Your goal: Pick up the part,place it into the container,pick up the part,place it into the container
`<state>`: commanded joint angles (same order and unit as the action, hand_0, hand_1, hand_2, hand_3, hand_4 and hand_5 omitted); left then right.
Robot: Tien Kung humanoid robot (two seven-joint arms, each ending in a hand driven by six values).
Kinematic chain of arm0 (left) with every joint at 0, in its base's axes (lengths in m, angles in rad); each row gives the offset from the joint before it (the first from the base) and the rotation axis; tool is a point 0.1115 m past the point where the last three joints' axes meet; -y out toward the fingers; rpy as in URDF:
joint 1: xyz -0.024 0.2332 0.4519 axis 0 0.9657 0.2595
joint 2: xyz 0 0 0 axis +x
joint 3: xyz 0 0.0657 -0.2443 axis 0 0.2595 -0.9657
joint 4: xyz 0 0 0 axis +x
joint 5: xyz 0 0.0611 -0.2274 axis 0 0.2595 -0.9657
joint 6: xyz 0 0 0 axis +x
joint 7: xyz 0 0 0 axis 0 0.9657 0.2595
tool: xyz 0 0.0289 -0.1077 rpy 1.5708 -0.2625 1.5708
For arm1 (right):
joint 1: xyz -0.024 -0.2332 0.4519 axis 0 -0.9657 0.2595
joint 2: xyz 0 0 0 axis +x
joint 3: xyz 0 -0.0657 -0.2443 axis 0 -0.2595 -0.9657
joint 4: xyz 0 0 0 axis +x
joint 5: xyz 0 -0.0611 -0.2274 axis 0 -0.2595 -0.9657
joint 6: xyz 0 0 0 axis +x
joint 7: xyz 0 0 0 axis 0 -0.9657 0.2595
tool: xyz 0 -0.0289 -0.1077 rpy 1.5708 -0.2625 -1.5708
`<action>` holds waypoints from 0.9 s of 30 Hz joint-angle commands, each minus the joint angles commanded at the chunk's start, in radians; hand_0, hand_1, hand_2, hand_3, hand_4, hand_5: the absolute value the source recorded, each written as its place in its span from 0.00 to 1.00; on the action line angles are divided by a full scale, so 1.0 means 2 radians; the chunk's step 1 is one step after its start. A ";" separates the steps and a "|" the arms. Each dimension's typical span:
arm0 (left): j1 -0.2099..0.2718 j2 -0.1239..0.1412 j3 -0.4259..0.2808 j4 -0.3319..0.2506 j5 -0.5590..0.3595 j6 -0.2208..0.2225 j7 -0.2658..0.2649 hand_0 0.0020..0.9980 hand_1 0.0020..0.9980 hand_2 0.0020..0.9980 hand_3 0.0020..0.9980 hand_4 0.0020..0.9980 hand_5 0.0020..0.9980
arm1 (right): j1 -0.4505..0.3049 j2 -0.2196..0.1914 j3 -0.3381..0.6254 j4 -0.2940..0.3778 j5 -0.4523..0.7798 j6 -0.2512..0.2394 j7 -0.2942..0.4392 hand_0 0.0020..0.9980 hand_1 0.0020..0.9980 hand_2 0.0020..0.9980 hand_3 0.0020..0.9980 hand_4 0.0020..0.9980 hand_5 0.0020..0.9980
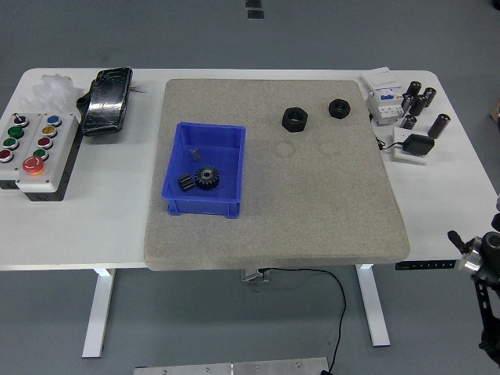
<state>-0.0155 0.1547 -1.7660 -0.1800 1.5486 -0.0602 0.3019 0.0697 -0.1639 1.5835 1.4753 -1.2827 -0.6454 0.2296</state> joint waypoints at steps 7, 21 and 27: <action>-0.006 0.004 0.004 0.000 -0.008 0.000 -0.004 0.67 0.59 0.61 0.70 0.66 0.45 | 0.003 0.006 0.012 -0.008 0.021 0.000 0.013 0.63 0.71 0.74 0.70 0.80 0.46; -0.009 -0.004 0.011 0.000 -0.017 0.003 -0.009 0.67 0.59 0.60 0.70 0.66 0.44 | 0.012 0.008 -0.033 -0.033 0.128 0.006 0.090 0.55 0.66 0.72 0.69 0.80 0.47; -0.009 -0.005 0.006 0.000 -0.012 0.002 -0.004 0.67 0.59 0.57 0.70 0.66 0.44 | 0.017 0.009 -0.057 -0.041 0.165 0.027 0.095 0.57 0.66 0.71 0.69 0.81 0.50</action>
<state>-0.0330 0.1456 -1.7531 -0.1800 1.5251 -0.0565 0.2930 0.1028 -0.1458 1.4685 1.3929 -0.9537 -0.5917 0.4194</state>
